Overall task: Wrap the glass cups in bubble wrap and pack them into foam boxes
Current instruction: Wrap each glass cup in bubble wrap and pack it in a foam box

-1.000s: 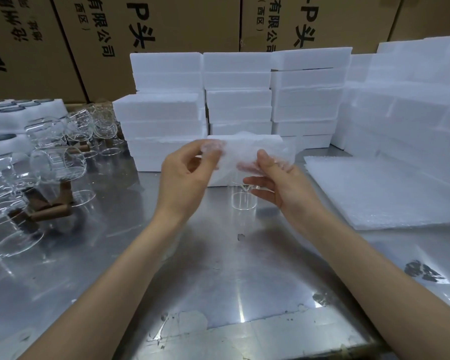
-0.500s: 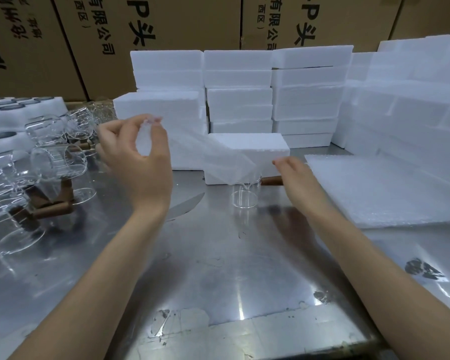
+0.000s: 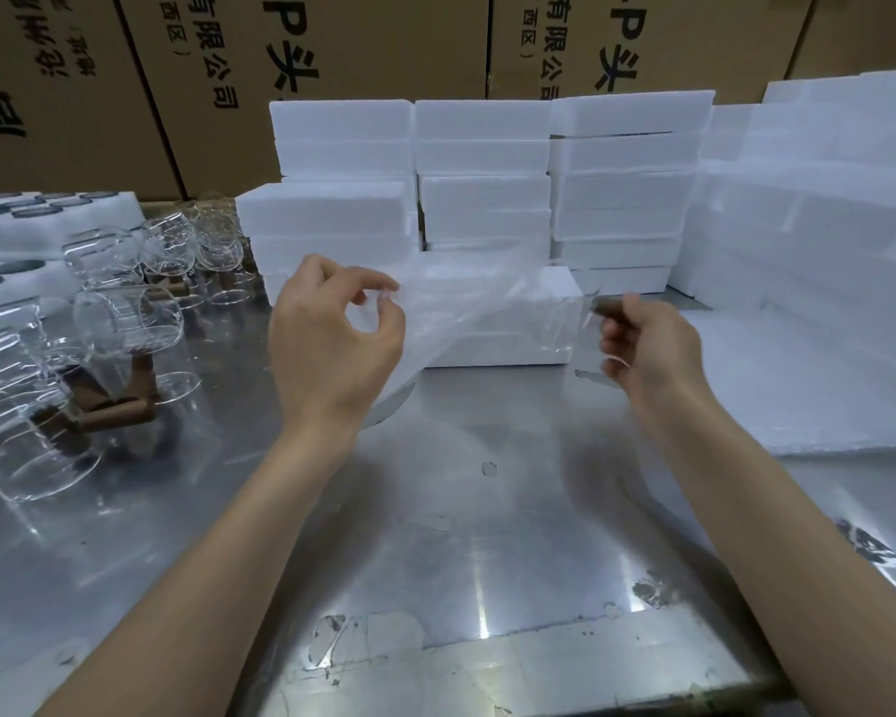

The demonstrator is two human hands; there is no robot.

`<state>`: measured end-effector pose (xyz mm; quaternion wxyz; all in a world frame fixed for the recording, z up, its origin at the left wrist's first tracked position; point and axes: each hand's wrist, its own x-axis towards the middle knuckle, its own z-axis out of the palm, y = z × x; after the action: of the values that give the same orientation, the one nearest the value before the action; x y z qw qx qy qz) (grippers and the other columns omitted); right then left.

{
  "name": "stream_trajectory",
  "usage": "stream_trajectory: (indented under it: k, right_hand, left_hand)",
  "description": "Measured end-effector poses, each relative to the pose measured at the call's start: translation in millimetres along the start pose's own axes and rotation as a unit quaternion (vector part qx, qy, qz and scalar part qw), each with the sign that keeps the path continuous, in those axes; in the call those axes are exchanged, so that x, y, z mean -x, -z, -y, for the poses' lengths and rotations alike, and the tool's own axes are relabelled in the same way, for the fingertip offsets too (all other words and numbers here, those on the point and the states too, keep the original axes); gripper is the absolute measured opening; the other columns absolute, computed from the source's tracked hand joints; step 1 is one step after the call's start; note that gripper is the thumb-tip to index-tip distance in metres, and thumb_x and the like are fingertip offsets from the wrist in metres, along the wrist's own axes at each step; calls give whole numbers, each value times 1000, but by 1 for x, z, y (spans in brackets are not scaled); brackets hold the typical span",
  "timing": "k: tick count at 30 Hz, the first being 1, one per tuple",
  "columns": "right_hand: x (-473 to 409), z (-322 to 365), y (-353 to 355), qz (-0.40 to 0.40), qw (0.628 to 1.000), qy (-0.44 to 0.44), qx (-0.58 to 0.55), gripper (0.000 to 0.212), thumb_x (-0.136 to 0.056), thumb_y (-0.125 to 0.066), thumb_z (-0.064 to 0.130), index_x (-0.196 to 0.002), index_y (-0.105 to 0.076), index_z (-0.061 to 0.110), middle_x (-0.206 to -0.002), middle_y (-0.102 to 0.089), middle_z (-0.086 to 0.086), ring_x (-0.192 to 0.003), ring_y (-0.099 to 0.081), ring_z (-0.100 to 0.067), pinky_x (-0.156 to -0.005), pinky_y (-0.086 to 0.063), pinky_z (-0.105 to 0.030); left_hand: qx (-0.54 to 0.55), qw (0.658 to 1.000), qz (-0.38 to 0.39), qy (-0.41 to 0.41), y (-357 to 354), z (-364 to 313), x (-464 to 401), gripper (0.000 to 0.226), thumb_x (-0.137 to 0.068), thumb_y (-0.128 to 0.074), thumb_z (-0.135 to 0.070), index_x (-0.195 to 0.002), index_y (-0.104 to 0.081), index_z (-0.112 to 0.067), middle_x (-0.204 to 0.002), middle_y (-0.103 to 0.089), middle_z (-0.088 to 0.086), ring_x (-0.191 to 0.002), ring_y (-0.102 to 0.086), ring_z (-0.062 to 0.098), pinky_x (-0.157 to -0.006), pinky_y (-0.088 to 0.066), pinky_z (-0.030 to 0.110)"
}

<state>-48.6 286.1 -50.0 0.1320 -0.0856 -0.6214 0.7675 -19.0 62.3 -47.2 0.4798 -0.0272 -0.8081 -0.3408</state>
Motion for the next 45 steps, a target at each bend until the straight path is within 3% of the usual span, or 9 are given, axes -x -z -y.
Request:
stream_trajectory:
  k: [4, 8, 11, 17, 25, 31, 35, 40, 45]
  right_hand:
    - [8, 9, 3, 36, 965, -37, -256, 25, -97, -39, 19, -79, -56, 11, -60, -45, 1, -51, -38, -12, -46, -31, -21]
    - [15, 15, 4, 169, 932, -37, -320, 22, -94, -39, 18, -75, -50, 13, -63, -45, 2, -48, -34, -11, -42, -29, -19]
    - [20, 17, 0, 247, 933, -29, -259, 18, -88, -44, 19, -74, -54, 14, -61, -44, 3, -45, -31, -9, -38, -27, -18]
    - [24, 7, -10, 219, 974, 1, -50, 23, -93, -43, 15, -71, -50, 13, -57, -47, -1, -42, -29, -10, -39, -21, -19]
    - [22, 1, -12, 165, 986, 9, -35, 14, -97, -42, 14, -85, -47, 12, -62, -59, 0, -42, -34, -10, -39, -26, -19]
    - [24, 1, -13, 161, 986, 15, -28, 12, -99, -42, 11, -89, -48, 15, -74, -67, -1, -43, -38, -10, -40, -30, -20]
    - [28, 0, -16, 171, 981, 71, 58, 10, -99, -43, 10, -93, -47, 16, -78, -67, -1, -45, -42, -9, -41, -34, -20]
    - [37, -5, -20, 198, 955, 159, 156, 4, -100, -43, 8, -99, -46, 12, -84, -67, -2, -47, -42, -9, -43, -36, -21]
    - [45, -12, -28, 252, 941, 165, 157, 7, -97, -51, 11, -94, -52, 17, -66, -65, 10, -48, -50, -10, -41, -39, -22]
  left_hand:
    - [-11, 998, 69, 0, -5, 0, 7, 8, -82, -68, -21, -87, -73, -25, -86, -61, -8, -67, -44, 5, -63, -33, 22]
    - [10, 987, 158, 41, -12, -5, 15, 10, -79, -74, -34, -72, -68, -29, -67, -63, -12, -56, -50, -2, -60, -40, 24]
    - [22, 976, 209, 65, -16, -7, 21, 19, -76, -76, -44, -69, -67, -28, -60, -61, -9, -54, -51, 0, -55, -40, 22]
    - [56, 974, 175, 131, -21, -3, 19, 28, -84, -67, -42, -65, -65, -21, -58, -59, -6, -53, -48, 6, -53, -36, 23]
    - [111, 976, 136, 128, -18, -8, 19, 25, -86, -65, -36, -64, -60, -24, -65, -60, -17, -51, -48, 3, -57, -39, 18]
    - [149, 976, 128, 94, -18, -11, 20, 10, -86, -68, -27, -80, -61, -29, -82, -64, -24, -74, -60, -9, -69, -48, 11]
    - [210, 967, 104, 95, -18, -15, 19, 17, -94, -61, -30, -82, -50, -33, -85, -61, -20, -78, -57, -7, -69, -40, 4]
    - [204, 973, 105, -6, -15, -22, 22, 13, -98, -52, -26, -91, -42, -29, -107, -67, -10, -97, -62, 0, -80, -45, 12]
    - [121, 961, 148, -202, -16, -33, 35, 10, -95, -54, -7, -103, -60, -7, -108, -70, 4, -98, -67, 22, -91, -52, 44]
